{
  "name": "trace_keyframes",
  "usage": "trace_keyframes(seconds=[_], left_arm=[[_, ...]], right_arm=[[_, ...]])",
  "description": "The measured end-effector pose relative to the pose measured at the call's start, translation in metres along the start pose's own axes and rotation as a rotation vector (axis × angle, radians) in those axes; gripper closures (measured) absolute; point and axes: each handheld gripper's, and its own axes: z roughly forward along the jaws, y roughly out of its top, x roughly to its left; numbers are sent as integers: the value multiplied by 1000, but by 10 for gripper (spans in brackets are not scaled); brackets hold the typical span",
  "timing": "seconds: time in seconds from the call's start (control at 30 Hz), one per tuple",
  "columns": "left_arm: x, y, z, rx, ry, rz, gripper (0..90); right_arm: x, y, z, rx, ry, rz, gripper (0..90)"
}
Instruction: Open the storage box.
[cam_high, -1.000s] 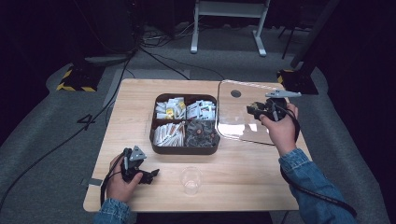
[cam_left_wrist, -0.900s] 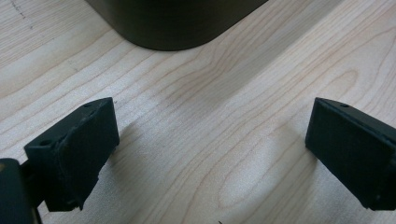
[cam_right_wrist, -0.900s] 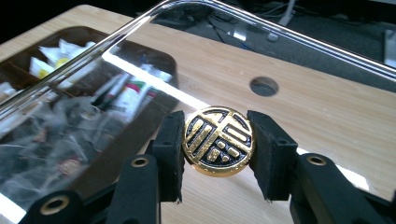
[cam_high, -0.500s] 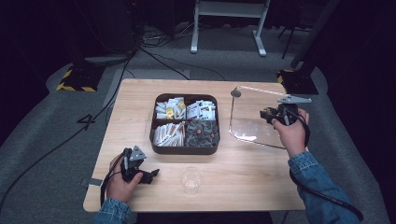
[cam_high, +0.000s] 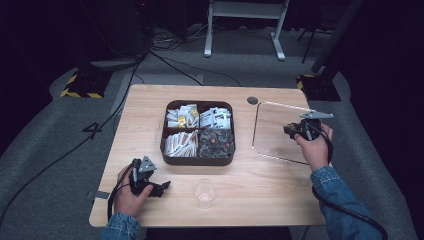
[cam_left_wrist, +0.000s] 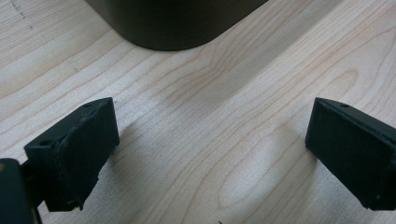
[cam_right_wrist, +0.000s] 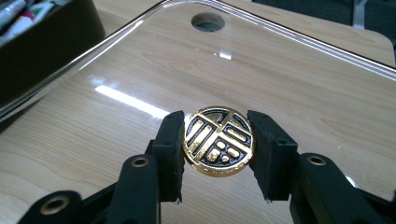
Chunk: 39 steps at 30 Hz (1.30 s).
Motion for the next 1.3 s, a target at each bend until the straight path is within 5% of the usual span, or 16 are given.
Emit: trace_keyframes(seconds=[0.43, 1.17, 1.3], left_arm=[[0, 0, 0, 0, 0, 0, 32], [0, 0, 0, 1, 2, 2, 32], [0, 0, 0, 2, 5, 3, 31]], right_arm=[[-18, -30, 18, 32, -21, 7, 589], [-23, -50, 32, 68, -24, 36, 586], [-23, -48, 29, 6, -31, 59, 434]])
